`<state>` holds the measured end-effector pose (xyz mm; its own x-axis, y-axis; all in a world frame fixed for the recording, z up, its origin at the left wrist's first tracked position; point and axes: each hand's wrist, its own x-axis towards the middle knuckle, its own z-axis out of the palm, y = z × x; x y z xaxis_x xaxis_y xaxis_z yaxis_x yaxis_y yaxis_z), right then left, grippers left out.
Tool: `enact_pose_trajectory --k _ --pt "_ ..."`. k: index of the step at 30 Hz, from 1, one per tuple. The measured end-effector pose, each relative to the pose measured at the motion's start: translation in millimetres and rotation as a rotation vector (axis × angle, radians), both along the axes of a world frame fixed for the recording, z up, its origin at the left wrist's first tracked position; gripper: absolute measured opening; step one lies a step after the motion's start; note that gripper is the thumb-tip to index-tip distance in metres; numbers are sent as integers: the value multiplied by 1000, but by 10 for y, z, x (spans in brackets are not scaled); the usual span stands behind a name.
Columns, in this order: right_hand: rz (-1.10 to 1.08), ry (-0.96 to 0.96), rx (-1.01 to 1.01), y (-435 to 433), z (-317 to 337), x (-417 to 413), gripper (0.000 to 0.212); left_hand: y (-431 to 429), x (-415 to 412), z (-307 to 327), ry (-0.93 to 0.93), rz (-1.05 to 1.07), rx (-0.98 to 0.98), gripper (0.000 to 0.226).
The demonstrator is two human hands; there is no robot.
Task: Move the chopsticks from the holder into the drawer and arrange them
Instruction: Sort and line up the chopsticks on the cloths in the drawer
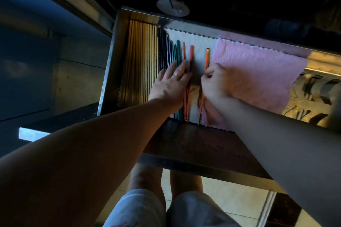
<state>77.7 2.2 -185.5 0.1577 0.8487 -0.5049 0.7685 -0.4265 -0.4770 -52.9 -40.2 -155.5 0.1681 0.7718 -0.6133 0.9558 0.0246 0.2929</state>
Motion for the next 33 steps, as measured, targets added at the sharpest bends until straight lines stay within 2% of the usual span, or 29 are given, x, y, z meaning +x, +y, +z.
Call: enact_pose_trajectory --k 3,8,12,17,22,29,33 --pt "-23 -47 -69 -14 -26 60 18 10 31 -28 -11 -139 -46 76" --pt "-35 48 -111 -25 -83 0 20 -62 -23 -63 37 -89 -115 76" --pt "5 97 -161 -29 -64 -86 21 -37 -24 -60 27 -45 -96 75" --pt "-25 100 -181 -3 -26 -186 35 -18 -7 -38 9 21 -84 71" --pt "-6 180 -233 -23 -28 -278 32 -31 -14 -48 -5 69 -101 69" --pt "9 171 -259 -34 -11 -291 28 -64 -53 -73 42 29 -118 75" --pt "-39 173 -289 -45 -22 -227 35 -36 -42 -26 65 10 -148 74"
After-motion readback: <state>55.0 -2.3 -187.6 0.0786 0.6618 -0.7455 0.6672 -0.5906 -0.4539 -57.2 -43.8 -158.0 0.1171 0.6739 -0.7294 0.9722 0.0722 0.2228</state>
